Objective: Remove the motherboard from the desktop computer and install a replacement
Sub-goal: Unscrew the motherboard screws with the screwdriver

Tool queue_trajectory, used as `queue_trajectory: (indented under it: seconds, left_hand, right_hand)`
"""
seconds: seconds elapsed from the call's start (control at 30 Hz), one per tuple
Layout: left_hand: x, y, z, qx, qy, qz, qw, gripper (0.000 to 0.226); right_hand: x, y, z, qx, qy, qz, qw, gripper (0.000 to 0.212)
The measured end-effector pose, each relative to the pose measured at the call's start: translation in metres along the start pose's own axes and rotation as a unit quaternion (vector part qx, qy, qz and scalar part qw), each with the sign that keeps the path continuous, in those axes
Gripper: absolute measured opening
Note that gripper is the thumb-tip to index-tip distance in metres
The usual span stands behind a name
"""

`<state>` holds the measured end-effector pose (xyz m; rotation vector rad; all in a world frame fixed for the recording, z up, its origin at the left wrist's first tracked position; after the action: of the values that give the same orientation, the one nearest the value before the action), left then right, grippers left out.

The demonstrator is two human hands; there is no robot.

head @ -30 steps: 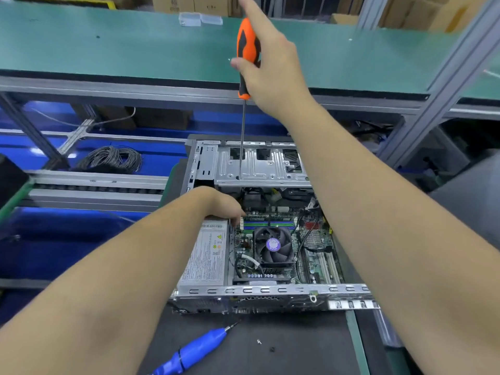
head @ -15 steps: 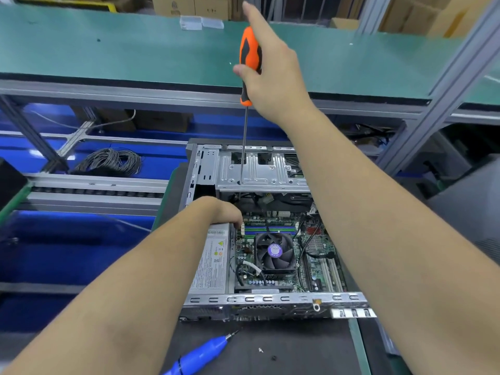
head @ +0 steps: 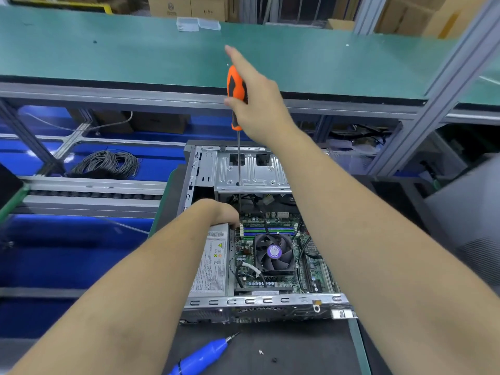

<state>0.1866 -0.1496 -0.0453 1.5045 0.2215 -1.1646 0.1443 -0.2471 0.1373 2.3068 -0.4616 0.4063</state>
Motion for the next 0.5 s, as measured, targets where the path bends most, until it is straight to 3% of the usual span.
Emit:
queue_trajectory:
  seconds: [0.3,0.43,0.5]
  left_hand:
    - [0.006,0.002,-0.005,0.095,-0.006,0.009,0.995,0.031]
    - [0.014,0.001,-0.009,0.121,0.003,0.012,0.993,0.044]
    - [0.018,0.000,-0.011,0.139,-0.012,0.010,0.990,0.039]
  right_hand:
    - [-0.015,-0.002,0.028,0.006,0.022,0.063,0.998,0.076]
    - [-0.015,-0.004,0.023,0.004,0.035,0.052,0.998,0.077]
    - [-0.016,-0.007,0.022,-0.001,0.038,0.044,0.998,0.077]
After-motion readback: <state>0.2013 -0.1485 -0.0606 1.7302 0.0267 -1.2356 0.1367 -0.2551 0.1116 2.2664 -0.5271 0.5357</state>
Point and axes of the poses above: each hand's wrist, its own x-axis towards the middle knuckle, its own y-axis out of the back of the hand, z = x × y, the point moved 1 cm from there along x, towards the middle knuckle, and after that the axes turned 5 degrees about x, right-handed, at the moved point
